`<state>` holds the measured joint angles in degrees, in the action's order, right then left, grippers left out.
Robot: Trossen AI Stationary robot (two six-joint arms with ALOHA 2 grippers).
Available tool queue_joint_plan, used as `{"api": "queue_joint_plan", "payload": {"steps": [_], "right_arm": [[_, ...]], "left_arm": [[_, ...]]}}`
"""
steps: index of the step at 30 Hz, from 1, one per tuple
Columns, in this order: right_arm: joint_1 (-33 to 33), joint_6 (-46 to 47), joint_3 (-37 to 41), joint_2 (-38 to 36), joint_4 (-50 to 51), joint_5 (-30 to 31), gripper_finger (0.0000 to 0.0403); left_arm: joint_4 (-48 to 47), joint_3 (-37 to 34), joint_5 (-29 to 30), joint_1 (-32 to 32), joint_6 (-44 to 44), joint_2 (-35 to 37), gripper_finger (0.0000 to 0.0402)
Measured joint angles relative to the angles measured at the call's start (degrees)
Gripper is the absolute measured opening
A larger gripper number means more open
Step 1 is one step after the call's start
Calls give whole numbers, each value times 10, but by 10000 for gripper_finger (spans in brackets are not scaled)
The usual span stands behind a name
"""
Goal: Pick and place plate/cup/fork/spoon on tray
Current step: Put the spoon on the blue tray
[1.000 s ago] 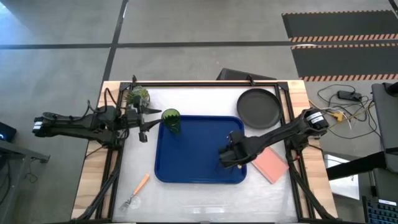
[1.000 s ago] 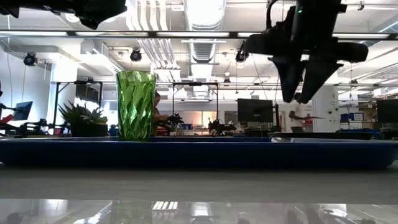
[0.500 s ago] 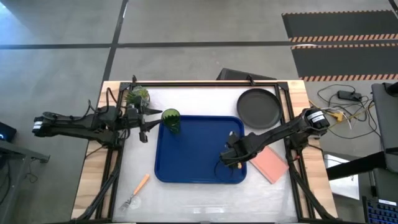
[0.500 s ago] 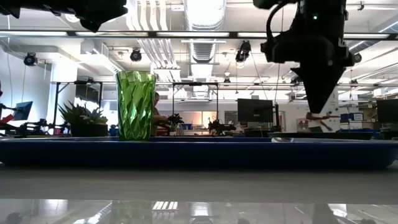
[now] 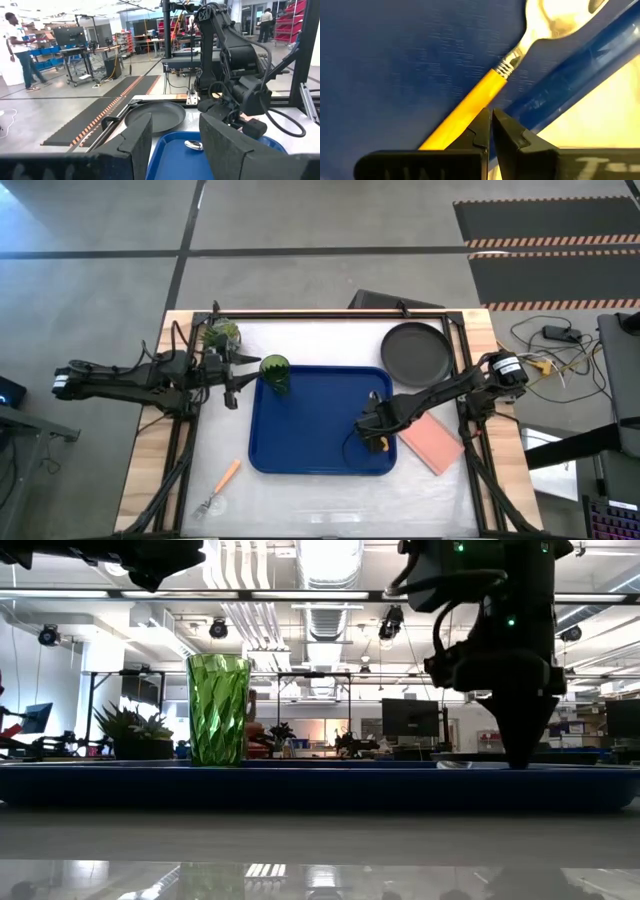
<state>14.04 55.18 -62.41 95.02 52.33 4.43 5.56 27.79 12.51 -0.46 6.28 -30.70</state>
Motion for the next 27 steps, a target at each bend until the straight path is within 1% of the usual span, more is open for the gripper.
{"api": "queue_joint_plan", "payload": {"steps": [12, 22, 27], "right_arm": [[0, 16, 10, 0, -36, 0, 8], [0, 18, 6, -1, -32, 1, 8], [0, 18, 3, -1, -31, 16, 8]], "left_arm": [[0, 0, 0, 0, 1, 1, 146], [0, 0, 0, 0, 1, 1, 146], [0, 0, 0, 0, 1, 1, 146]]}}
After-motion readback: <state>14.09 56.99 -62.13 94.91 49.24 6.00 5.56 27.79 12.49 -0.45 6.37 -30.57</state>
